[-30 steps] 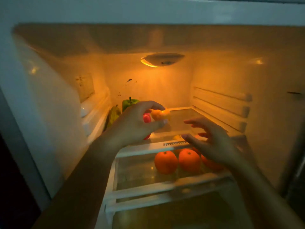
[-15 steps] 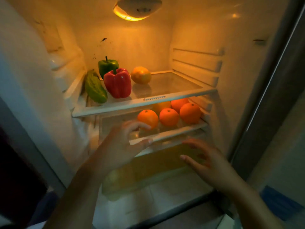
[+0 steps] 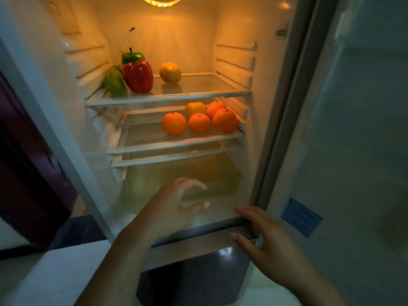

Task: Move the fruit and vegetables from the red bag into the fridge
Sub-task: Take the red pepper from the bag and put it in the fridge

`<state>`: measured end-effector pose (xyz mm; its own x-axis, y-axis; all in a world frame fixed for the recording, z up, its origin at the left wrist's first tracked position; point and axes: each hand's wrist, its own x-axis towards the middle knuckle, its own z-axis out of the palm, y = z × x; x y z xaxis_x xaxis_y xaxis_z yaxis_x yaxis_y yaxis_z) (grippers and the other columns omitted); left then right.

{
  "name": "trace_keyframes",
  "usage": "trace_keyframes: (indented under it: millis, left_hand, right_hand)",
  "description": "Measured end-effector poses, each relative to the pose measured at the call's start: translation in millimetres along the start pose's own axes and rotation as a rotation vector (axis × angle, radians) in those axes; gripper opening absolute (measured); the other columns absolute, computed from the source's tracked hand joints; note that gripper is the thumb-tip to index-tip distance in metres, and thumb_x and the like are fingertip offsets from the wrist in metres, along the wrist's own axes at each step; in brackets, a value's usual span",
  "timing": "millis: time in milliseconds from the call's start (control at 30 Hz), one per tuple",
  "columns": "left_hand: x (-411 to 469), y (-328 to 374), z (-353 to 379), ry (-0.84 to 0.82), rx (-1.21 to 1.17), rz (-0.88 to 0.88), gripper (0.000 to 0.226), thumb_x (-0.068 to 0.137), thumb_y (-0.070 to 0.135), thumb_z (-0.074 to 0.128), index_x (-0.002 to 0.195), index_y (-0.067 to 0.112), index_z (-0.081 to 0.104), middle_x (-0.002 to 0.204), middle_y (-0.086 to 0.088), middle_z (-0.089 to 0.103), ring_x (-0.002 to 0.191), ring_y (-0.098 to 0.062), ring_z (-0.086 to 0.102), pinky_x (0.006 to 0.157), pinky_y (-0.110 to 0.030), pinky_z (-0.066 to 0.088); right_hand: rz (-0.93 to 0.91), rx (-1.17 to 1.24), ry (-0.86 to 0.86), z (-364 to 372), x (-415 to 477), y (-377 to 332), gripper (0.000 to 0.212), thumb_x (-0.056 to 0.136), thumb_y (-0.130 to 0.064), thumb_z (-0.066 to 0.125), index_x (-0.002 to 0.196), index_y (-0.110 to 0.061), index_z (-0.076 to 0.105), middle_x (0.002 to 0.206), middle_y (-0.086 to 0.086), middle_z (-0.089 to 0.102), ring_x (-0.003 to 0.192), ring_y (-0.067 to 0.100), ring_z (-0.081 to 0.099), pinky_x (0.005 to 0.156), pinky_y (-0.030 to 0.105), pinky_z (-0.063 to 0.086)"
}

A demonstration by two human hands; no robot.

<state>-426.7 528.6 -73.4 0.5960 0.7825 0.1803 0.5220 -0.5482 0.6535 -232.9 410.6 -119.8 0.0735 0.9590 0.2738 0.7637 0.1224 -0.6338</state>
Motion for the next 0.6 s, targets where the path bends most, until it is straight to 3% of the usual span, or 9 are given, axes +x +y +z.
trace_keyframes:
  millis: [67,200,333,600]
  left_hand:
    - [-24.0,16.7,27.6,-0.036,-0.013,-0.039,0.029,0.081,0.046,0.063,0.109,0.041,0.056,0.119,0.022,0.051,0.113,0.004,0.046,0.088,-0.016,0.035]
    - [-79.0,41.8,77.6,-0.078,0.000,-0.102,0.031,0.080,0.048,0.062,0.110,0.040,0.057,0.115,0.024,0.052,0.108,0.007,0.048,0.089,-0.018,0.041]
    - [-127.6,64.5,106.6,-0.102,0.041,-0.164,0.029,0.081,0.045,0.063,0.109,0.044,0.055,0.113,0.027,0.050,0.104,0.010,0.046,0.076,-0.009,0.038]
    - [-168.9,107.1,136.5,-0.202,0.060,-0.062,0.034,0.083,0.042,0.063,0.115,0.037,0.055,0.114,0.024,0.045,0.104,0.007,0.045,0.080,-0.005,0.035]
  right_hand:
    - [0.020,0.003,-0.024,-11.0,-34.2,8.5,0.044,0.083,-0.043,0.062,0.124,-0.036,0.048,0.121,-0.028,0.045,0.108,-0.021,0.039,0.088,-0.002,0.027]
    - [0.056,0.004,-0.055,-23.4,-99.8,31.4,0.044,0.081,-0.051,0.058,0.122,-0.036,0.050,0.119,-0.025,0.048,0.108,-0.009,0.045,0.089,0.001,0.031]
    - [0.095,0.002,-0.106,-26.6,-156.4,41.7,0.047,0.081,-0.052,0.056,0.124,-0.034,0.050,0.124,-0.019,0.050,0.110,-0.005,0.046,0.093,0.013,0.036]
    - [0.228,-0.052,-0.103,-60.5,-235.8,41.5,0.055,0.078,-0.062,0.044,0.127,-0.036,0.046,0.129,-0.023,0.043,0.111,-0.005,0.044,0.095,0.019,0.042]
